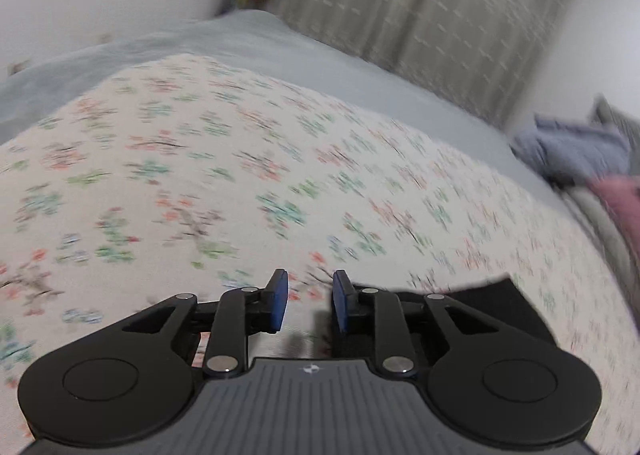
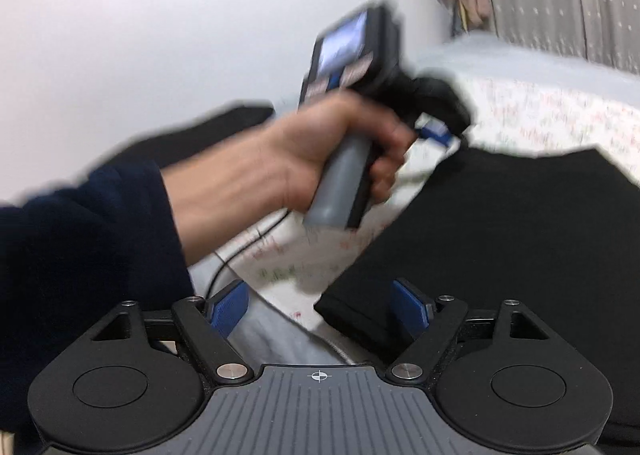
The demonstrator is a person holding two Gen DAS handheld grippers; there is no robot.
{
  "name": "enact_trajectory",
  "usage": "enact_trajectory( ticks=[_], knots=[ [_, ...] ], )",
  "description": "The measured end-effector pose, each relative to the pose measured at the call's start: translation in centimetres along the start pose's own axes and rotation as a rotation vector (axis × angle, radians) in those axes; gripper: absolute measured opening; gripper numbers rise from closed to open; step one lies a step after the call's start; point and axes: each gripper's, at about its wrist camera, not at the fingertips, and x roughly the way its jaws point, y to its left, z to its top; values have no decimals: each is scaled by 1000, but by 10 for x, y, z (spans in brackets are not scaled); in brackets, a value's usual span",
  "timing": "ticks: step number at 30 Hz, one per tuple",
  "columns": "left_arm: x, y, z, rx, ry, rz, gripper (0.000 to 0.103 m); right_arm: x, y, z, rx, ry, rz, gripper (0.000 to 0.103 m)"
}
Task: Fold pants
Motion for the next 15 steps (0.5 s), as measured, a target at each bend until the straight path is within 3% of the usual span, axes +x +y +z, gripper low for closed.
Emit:
enact_trajectory(
  ticks=[2, 5, 6, 7, 9, 13, 15],
  knots=[
    [-17, 0, 2, -16, -5, 1, 43, -31, -18, 9, 7, -81, 8, 80],
    [-45, -24, -8, 69, 4, -99, 41, -61, -62, 21, 25, -145, -114, 76],
    [-52, -35, -15, 105, 17, -125, 37, -66, -82, 23, 61, -141, -169, 67],
    [-59, -45, -21, 128, 29, -148, 32, -66, -99, 22, 95, -119, -218, 51],
    [-66, -64, -36, 176, 64, -200, 31, -62, -128, 14, 145, -41, -304, 35],
    [-57, -86, -67, 271, 191, -125, 28, -45, -133, -23, 113, 103, -321, 29],
    [-42, -88, -84, 324, 254, -47, 21, -42, -126, -40, 80, 88, -352, 29]
  ],
)
